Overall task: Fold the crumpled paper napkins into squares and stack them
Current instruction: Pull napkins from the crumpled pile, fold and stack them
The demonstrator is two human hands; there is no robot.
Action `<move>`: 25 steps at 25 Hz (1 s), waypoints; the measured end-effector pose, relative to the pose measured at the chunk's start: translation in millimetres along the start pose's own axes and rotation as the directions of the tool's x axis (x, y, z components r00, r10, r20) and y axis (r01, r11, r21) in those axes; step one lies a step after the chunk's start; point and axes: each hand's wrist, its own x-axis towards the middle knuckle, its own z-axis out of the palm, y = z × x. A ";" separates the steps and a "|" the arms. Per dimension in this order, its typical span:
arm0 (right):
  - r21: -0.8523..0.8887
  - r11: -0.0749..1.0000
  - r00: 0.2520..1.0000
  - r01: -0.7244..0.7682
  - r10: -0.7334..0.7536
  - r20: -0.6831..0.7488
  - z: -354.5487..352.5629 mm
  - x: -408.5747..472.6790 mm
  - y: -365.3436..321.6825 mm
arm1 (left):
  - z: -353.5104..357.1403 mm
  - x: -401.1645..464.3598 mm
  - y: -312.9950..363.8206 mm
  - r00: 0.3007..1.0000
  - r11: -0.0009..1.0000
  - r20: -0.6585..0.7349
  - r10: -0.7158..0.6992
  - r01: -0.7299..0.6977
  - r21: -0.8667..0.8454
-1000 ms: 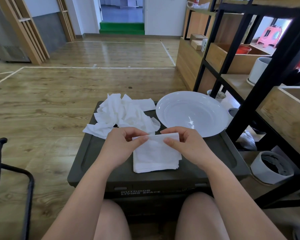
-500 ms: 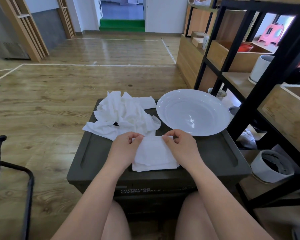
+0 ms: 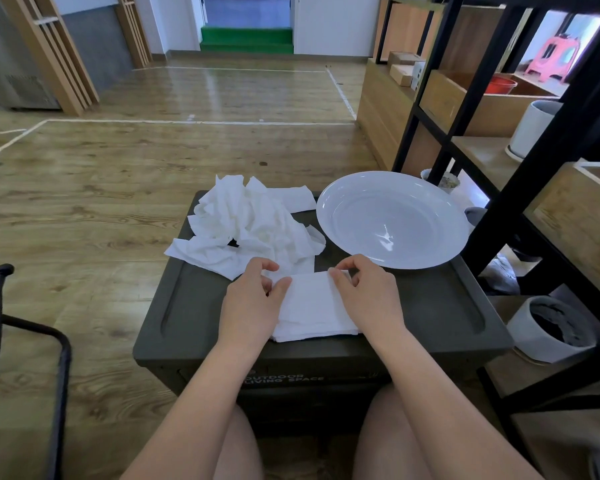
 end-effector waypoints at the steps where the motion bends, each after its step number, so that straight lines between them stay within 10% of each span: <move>1: -0.012 1.000 1.000 -0.004 0.004 0.011 0.0 0.5 -0.1 | -0.5 0.1 -0.1 1.000 1.000 0.010 -0.002 0.002 0.009; 6: -0.093 0.994 0.995 0.059 -0.066 -0.080 -2.9 -8.6 -0.8 | -5.3 -14.8 -3.3 0.972 0.949 -0.038 0.234 -0.220 0.225; 10: -0.124 0.928 0.923 0.351 -0.321 0.211 -5.9 -16.5 -1.7 | -10.0 -26.8 -6.7 0.912 0.922 0.280 0.301 -0.353 0.158; 15: -0.067 0.935 0.900 0.347 -0.313 0.303 -3.9 -19.3 8.7 | -34.6 -18.5 -1.8 0.854 0.944 0.471 0.221 -0.308 0.116; 20: -0.033 0.945 0.900 0.326 -0.299 0.317 -2.1 -21.0 10.4 | -49.3 47.6 28.7 0.981 0.977 -0.064 0.185 -0.176 0.122; 25: -0.003 0.948 0.911 0.320 -0.306 0.277 -4.1 -23.4 10.5 | -26.0 93.3 38.3 0.987 0.798 0.027 0.158 -0.144 0.585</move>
